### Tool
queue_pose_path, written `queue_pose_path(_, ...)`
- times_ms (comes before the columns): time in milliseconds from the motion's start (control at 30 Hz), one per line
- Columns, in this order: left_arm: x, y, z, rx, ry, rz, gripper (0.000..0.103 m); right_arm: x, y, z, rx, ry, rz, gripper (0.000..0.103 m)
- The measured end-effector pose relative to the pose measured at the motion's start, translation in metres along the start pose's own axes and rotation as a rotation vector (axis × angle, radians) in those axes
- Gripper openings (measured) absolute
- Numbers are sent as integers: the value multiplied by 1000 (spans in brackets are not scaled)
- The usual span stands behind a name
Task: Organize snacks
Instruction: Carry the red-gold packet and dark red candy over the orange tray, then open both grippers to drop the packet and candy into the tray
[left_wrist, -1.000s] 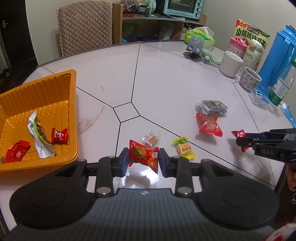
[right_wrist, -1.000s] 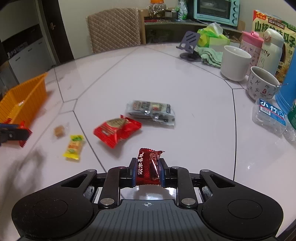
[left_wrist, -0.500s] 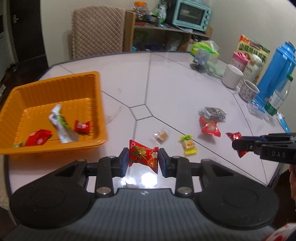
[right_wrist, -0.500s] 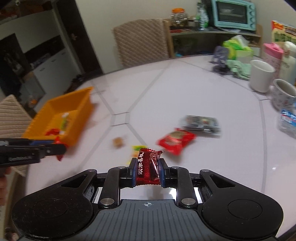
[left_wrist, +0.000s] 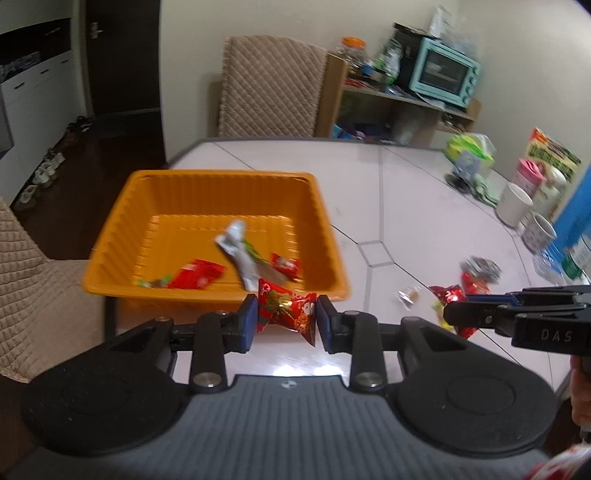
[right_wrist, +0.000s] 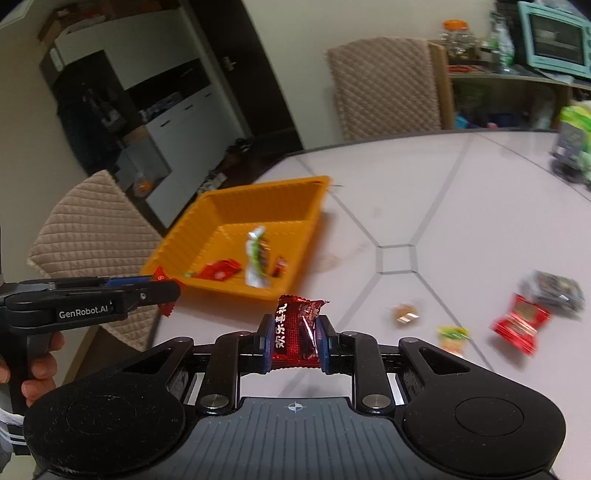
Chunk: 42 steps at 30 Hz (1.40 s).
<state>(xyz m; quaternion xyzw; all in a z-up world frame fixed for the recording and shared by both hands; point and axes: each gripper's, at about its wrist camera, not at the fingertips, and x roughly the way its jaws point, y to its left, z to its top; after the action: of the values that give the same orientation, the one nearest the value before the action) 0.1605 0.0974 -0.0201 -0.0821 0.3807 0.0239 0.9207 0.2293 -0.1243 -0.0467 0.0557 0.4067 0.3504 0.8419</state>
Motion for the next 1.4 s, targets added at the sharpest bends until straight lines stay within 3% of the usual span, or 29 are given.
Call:
queue_pose_path(267, 5, 47, 24, -32, -41, 72, 30, 55, 39, 33, -27, 1, 55, 24)
queue_pose_path(600, 40, 89, 57, -33, -34, 100, 30, 128, 71, 73, -31, 1, 86, 24)
queue_pose_path(1033, 99, 123, 79, -23, 31, 97, 30, 202, 67, 99, -1, 36, 55, 24)
queue_pose_path(1400, 119, 129, 92, -20, 40, 79, 32, 220, 65, 106, 7, 52, 37, 24)
